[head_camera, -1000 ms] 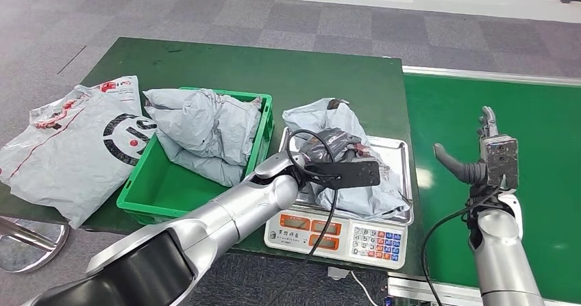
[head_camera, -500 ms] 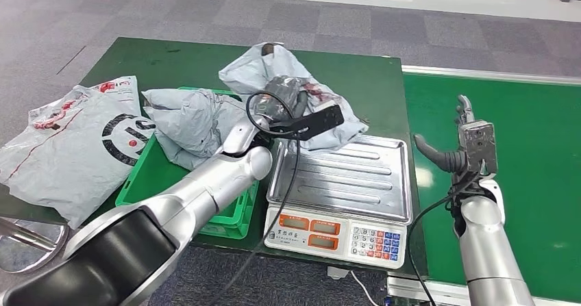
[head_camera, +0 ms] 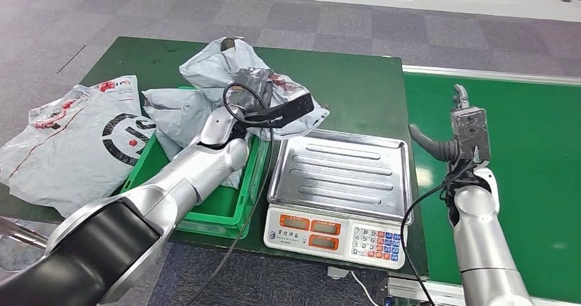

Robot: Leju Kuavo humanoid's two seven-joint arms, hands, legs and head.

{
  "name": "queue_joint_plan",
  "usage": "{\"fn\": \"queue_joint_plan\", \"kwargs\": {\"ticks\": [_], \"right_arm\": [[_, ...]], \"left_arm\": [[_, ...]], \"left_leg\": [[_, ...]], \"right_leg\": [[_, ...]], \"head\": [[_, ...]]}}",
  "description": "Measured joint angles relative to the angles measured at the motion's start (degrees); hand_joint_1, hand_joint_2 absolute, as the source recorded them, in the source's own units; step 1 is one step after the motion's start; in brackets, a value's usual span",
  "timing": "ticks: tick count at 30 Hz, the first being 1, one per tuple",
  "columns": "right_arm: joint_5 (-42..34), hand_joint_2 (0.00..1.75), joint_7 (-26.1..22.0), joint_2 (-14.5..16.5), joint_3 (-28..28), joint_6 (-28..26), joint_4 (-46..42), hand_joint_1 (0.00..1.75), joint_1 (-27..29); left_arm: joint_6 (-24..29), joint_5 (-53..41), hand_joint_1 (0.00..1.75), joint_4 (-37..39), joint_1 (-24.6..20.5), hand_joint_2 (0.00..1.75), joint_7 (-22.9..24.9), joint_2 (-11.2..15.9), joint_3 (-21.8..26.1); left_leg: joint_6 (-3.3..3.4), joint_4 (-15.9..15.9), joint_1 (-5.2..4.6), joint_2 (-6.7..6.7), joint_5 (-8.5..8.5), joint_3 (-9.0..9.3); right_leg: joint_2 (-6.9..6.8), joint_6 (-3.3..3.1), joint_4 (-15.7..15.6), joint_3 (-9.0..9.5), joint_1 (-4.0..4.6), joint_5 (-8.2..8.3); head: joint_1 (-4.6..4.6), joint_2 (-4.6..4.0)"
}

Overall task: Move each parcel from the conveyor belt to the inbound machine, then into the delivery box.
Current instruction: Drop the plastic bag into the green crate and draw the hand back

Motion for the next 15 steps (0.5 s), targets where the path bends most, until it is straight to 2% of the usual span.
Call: {"fn": "queue_joint_plan", "kwargs": {"ticks": [6,10,15], "right_arm": [[1.3,1.75,2.1,1.0,1.1,-0.5,-0.1,0.0,-1.9],[-0.2,1.75,3.1,0.8,1.8,-0.5,0.9,0.0,-5.0],[-1.1,1.75,3.0,0.4,2.2,-0.5,2.1,0.0,-6.2]], "left_arm": [[-0.1,-9.0,1.75,1.1,1.0,1.75,5.8,2.9,0.8],[0.9,-12.1,1.75,1.3,2.2,1.75,6.8,4.7,2.6],[0.4,-13.9,1.75,1.5,3.5,1.75,8.4,6.2,4.3]], "left_leg": [[-0.11,0.0,0.04,0.02,0.07,-0.03],[-0.12,0.0,0.03,0.04,0.08,-0.05],[-0.12,0.0,0.03,0.03,0.08,-0.08]], "right_leg": [[0.03,-0.05,0.0,-0.09,0.02,0.03],[0.05,-0.09,0.0,-0.14,0.02,0.06],[0.05,-0.09,0.0,-0.16,0.02,0.06]], "head": [[0.0,0.0],[0.0,0.0],[-0.01,0.0]]}}
